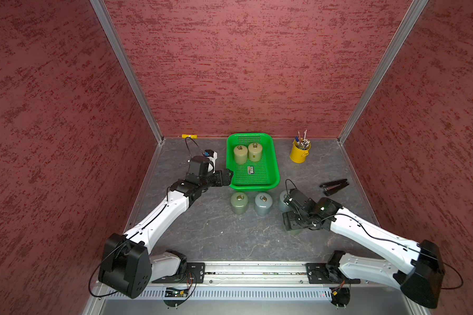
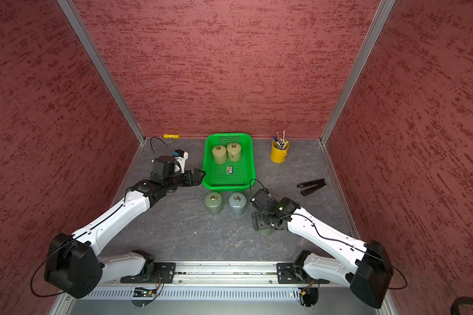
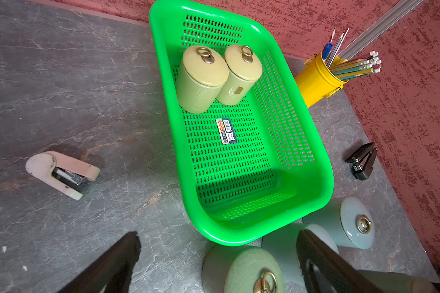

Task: Take the tea canister out of the basket
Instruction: Place the tea canister at the center of the board.

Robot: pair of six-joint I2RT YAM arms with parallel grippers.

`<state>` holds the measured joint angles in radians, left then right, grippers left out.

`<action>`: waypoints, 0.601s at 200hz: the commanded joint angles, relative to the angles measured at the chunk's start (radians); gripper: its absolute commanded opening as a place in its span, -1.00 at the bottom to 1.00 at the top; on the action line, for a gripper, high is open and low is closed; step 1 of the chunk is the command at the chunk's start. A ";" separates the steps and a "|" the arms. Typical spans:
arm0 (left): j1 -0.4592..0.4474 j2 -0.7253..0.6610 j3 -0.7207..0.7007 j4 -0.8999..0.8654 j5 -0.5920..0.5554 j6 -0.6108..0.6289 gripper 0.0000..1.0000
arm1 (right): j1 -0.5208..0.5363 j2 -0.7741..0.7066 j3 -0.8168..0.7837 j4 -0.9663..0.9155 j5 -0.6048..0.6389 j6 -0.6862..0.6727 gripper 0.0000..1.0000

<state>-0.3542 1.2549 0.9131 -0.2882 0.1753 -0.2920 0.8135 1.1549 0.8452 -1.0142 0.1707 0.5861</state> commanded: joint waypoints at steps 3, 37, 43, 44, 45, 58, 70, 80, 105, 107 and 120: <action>-0.005 0.005 0.012 0.011 -0.005 -0.002 0.99 | 0.006 0.032 -0.012 0.055 0.054 0.057 -1.00; -0.005 0.002 0.006 0.010 -0.015 0.002 0.99 | 0.007 0.054 -0.024 0.099 0.060 0.055 -1.00; -0.003 0.002 0.006 0.010 -0.017 0.002 0.99 | 0.007 0.052 -0.023 0.103 0.062 0.055 -1.00; -0.004 0.002 0.006 0.010 -0.017 0.002 0.99 | 0.007 0.051 -0.024 0.105 0.062 0.054 -1.00; -0.004 0.001 0.005 0.010 -0.016 0.002 0.99 | 0.007 0.051 -0.024 0.105 0.062 0.056 -1.00; -0.004 0.004 0.003 0.013 -0.017 0.002 0.99 | 0.007 0.044 -0.031 0.120 0.066 0.057 -1.00; -0.004 0.005 0.000 0.016 -0.015 0.002 0.99 | 0.007 0.039 -0.040 0.138 0.063 0.058 -1.00; -0.004 0.006 -0.001 0.019 -0.014 0.001 0.99 | 0.005 0.040 -0.046 0.148 0.062 0.059 -0.95; -0.003 0.003 -0.006 0.018 -0.016 0.001 0.99 | 0.007 0.046 -0.060 0.166 0.057 0.063 -0.76; -0.003 0.002 -0.006 0.018 -0.017 0.001 0.99 | 0.006 0.046 -0.062 0.167 0.055 0.063 -0.74; -0.003 0.001 -0.006 0.018 -0.019 0.002 0.99 | 0.007 0.048 -0.069 0.175 0.054 0.065 -0.63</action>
<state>-0.3542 1.2549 0.9131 -0.2882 0.1738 -0.2916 0.8139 1.2190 0.7826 -0.8917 0.1886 0.6342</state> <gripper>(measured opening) 0.997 0.844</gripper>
